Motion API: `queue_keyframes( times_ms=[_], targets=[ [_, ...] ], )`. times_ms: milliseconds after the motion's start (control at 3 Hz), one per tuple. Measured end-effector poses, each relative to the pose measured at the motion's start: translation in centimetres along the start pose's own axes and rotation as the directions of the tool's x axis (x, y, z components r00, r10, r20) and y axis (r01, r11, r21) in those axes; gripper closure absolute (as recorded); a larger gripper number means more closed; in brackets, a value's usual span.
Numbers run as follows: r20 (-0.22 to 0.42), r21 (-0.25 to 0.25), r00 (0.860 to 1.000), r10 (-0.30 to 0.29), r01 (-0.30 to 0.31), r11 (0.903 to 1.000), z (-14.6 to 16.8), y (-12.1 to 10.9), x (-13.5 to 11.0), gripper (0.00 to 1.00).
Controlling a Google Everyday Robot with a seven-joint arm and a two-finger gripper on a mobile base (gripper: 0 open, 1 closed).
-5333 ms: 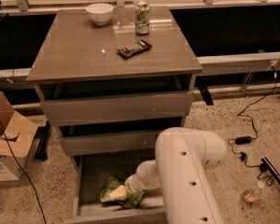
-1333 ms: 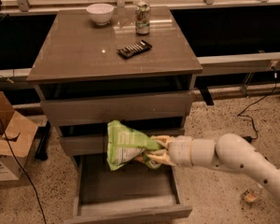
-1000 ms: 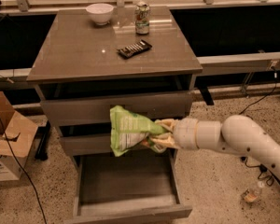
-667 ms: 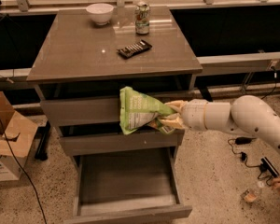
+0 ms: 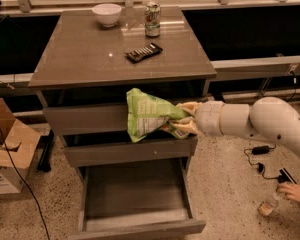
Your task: Pick green rice chip bag from bottom drawer and place on counter
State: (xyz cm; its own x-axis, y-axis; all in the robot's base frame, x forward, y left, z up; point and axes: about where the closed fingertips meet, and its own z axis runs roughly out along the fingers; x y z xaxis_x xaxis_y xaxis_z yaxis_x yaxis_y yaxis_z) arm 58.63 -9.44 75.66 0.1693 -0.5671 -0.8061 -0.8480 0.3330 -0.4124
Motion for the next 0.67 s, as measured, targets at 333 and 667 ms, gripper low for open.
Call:
queue_keyframes(
  times_ms=[333, 667],
  targets=[
    [-0.068, 0.038, 0.981, -0.18, 0.183, 0.9825, -1.3, -2.3, -4.8, 1.0],
    [-0.118, 0.024, 0.932, -0.344, 0.349, 0.9369, -0.9, -5.3, -9.5, 1.0]
  ],
)
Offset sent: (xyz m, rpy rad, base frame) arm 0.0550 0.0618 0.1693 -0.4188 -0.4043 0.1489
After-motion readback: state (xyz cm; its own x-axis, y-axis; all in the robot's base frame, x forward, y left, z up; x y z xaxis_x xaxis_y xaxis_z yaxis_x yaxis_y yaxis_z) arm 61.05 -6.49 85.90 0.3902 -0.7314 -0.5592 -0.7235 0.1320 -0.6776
